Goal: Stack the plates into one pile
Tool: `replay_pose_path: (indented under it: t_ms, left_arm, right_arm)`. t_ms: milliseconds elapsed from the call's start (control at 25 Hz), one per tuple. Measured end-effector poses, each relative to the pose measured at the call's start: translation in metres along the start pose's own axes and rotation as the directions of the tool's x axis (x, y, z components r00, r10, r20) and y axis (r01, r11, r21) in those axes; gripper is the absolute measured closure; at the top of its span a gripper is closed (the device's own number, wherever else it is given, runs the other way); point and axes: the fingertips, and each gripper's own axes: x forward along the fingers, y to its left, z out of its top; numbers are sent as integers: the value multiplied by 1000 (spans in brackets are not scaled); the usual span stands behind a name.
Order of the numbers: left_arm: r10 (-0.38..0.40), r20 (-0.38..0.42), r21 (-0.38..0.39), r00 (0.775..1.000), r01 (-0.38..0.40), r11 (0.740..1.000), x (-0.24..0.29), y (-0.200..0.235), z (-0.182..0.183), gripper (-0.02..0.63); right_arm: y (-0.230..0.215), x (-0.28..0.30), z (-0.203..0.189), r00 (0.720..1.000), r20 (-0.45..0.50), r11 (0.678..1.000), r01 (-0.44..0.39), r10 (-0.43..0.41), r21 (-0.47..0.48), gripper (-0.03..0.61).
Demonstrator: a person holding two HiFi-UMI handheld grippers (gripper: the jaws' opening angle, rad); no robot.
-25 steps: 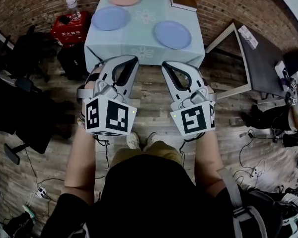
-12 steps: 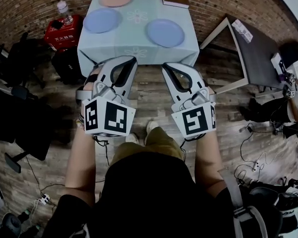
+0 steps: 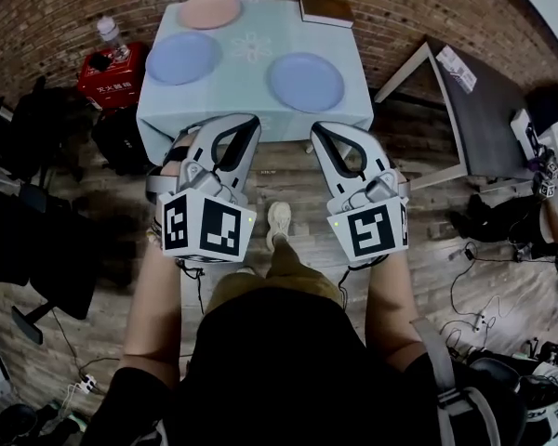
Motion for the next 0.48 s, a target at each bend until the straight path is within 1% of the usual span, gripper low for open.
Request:
replay_pose_path:
  t_ms: [200,320,480]
  left_arm:
    - [-4,-13,6,1000,4,1000,57,29,-9,591]
    - [-13,-33,12,999,13,1000,100,40,-11,591]
    - [-20,-50,1,999,20,1000,159,54,-13,591]
  right_arm:
    - [-42,48,-25,1000,8,1000,-12,12,5,543]
    - [-71,73,-49,999,15,999,-30,30,17,543]
    - [-109,108,-84,998,34,998,-47,46,46,543]
